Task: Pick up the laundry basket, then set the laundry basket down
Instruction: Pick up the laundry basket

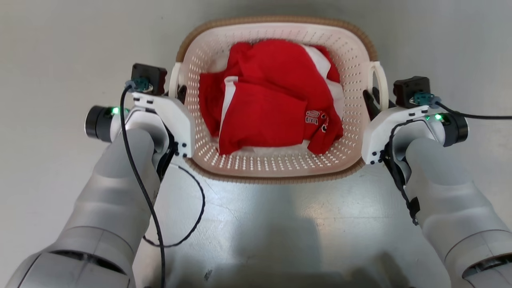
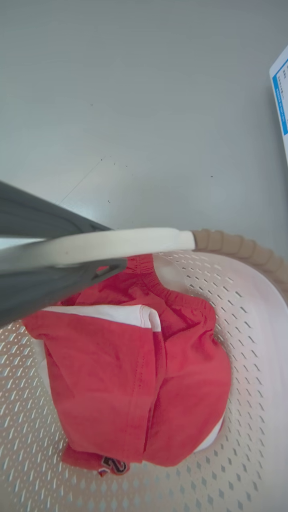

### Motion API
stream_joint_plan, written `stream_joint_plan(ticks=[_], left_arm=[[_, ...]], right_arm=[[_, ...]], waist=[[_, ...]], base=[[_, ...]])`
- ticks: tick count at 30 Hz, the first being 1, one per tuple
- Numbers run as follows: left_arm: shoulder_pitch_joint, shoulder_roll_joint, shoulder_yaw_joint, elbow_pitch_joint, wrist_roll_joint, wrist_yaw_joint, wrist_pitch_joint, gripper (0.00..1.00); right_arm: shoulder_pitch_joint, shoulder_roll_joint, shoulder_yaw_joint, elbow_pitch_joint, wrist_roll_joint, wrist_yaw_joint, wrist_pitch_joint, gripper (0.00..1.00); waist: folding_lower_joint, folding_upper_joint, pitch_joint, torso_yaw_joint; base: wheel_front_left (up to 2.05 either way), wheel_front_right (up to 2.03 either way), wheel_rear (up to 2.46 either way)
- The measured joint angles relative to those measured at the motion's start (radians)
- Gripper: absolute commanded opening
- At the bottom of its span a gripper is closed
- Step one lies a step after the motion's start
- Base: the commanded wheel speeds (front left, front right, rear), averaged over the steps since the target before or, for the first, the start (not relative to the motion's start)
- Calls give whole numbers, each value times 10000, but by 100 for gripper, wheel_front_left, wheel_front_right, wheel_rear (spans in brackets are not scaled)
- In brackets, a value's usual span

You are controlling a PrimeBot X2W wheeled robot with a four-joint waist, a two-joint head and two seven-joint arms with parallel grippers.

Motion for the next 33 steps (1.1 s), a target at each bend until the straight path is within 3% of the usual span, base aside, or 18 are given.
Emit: stream_joint_plan(ticks=[17, 33], left_arm=[[1206, 382, -320, 88, -418, -4, 1411, 0], [3066, 232, -1195, 96, -1078, -17, 2554, 0]], right_arm=[[420, -48, 2966, -732, 2353, -92, 2686, 0], [2274, -21, 4098, -539, 4063, -92, 3614, 0]], waist=[[0, 0, -2764, -349], [-1, 0, -5731, -626]], base=[[0, 0, 0], [0, 0, 0]])
